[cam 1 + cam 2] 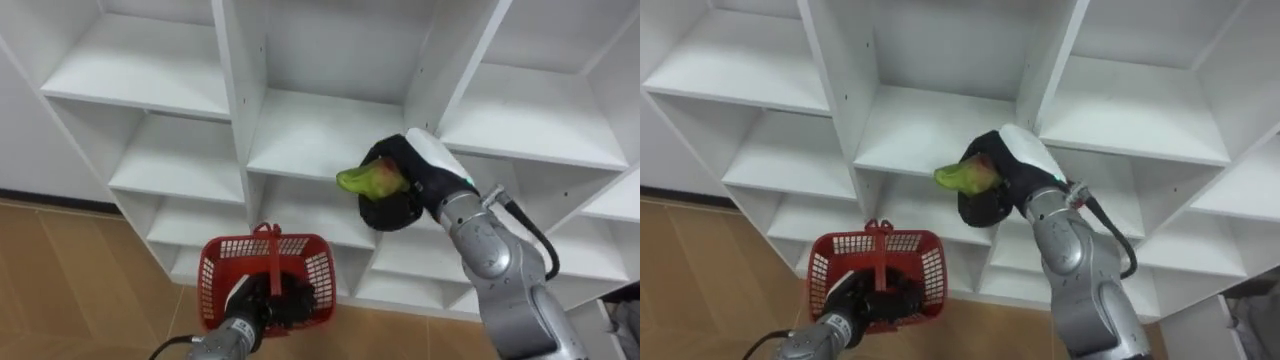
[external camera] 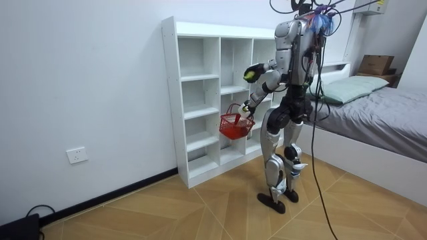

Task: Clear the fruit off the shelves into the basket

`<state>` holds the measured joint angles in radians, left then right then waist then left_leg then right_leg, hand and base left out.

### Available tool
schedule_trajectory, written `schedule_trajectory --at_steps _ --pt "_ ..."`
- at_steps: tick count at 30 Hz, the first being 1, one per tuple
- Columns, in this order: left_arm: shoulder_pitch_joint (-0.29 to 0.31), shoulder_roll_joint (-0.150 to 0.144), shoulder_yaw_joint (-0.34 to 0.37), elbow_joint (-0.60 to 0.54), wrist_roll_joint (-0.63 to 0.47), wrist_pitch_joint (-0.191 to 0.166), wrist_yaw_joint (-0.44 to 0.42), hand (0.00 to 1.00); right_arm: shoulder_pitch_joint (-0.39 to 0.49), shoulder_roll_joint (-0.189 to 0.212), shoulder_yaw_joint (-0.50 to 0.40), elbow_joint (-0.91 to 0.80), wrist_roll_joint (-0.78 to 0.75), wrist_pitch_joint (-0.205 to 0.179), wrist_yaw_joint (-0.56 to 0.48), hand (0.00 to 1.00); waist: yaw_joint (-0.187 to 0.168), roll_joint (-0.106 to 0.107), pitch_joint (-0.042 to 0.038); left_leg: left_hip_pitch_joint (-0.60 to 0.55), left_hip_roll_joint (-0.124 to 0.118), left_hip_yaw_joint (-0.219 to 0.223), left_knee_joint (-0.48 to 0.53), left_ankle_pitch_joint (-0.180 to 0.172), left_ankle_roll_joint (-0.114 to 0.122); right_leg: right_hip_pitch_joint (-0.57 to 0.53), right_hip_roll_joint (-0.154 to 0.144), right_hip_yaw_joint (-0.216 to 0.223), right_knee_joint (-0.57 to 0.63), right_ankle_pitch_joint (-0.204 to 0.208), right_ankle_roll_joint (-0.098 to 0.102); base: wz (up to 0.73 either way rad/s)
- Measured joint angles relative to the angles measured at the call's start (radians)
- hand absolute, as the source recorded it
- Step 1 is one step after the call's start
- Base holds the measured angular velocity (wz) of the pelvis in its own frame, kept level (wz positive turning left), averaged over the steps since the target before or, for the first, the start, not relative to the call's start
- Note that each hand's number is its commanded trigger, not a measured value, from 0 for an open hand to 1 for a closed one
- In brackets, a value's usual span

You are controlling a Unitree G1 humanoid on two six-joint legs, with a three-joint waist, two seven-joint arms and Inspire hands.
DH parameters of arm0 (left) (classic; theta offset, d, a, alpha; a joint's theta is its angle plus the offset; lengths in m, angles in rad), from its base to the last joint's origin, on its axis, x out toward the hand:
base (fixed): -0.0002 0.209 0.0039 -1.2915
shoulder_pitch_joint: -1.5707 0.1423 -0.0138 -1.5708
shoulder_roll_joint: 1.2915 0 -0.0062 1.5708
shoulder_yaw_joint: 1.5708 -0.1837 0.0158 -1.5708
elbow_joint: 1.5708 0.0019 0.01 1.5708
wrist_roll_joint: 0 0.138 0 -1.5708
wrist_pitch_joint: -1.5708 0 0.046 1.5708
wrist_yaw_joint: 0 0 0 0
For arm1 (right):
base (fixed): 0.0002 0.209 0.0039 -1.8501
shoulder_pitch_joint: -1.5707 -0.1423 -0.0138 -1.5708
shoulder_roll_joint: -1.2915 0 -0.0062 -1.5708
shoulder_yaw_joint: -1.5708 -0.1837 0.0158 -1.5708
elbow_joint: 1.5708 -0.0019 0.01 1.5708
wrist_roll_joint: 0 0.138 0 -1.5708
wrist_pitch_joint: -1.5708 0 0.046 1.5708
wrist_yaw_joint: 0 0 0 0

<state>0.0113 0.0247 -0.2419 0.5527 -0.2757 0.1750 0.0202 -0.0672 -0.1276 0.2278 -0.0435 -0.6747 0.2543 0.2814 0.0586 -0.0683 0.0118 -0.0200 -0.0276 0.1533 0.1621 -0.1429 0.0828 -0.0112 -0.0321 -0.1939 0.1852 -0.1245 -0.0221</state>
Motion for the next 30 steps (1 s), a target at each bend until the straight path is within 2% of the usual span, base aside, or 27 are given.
schedule_trajectory --at_steps 7,12,15,17,30 --pt "0.0 0.0 -0.026 -0.004 -0.005 0.0 0.012 1.0 0.05 0.0 0.027 0.041 0.003 0.009 0.002 1.0 0.0 0.015 0.0003 0.003 0.001 0.007 -0.007 -0.002 -0.002 0.0 0.001 0.009 0.0 -0.001 0.001 -0.04" --pt "0.004 0.005 -0.032 -0.028 0.005 0.007 0.011 1.0 0.08 0.007 0.03 0.06 0.006 0.009 0.021 1.0 0.001 0.016 -0.0001 0.007 0.0 0.007 -0.007 -0.001 -0.002 0.003 0.0 0.006 -0.001 -0.001 0.001 0.0" --pt "0.007 0.021 -0.039 -0.038 0.006 0.007 0.01 1.0 0.085 0.013 0.037 0.131 0.015 0.008 0.028 1.0 0.001 0.016 -0.0001 0.015 0.0 0.008 -0.009 -0.002 -0.001 0.01 0.0 0.004 -0.001 -0.003 0.004 0.0" --pt "0.02 0.023 -0.038 -0.056 0.006 0.007 0.011 1.0 0.088 0.019 0.037 0.192 0.025 0.008 0.036 1.0 0.001 0.016 -0.0001 0.014 -0.001 0.008 -0.009 -0.003 0.0 0.009 -0.001 0.004 -0.001 -0.004 0.006 0.0" --pt "0.038 0.026 -0.039 -0.095 0.003 0.007 0.008 1.0 0.099 0.043 0.036 0.266 0.083 0.007 0.03 1.0 -0.001 0.011 -0.0027 0.015 -0.002 0.007 -0.006 -0.004 0.0 0.019 -0.002 -0.001 -0.015 -0.006 0.007 0.0"
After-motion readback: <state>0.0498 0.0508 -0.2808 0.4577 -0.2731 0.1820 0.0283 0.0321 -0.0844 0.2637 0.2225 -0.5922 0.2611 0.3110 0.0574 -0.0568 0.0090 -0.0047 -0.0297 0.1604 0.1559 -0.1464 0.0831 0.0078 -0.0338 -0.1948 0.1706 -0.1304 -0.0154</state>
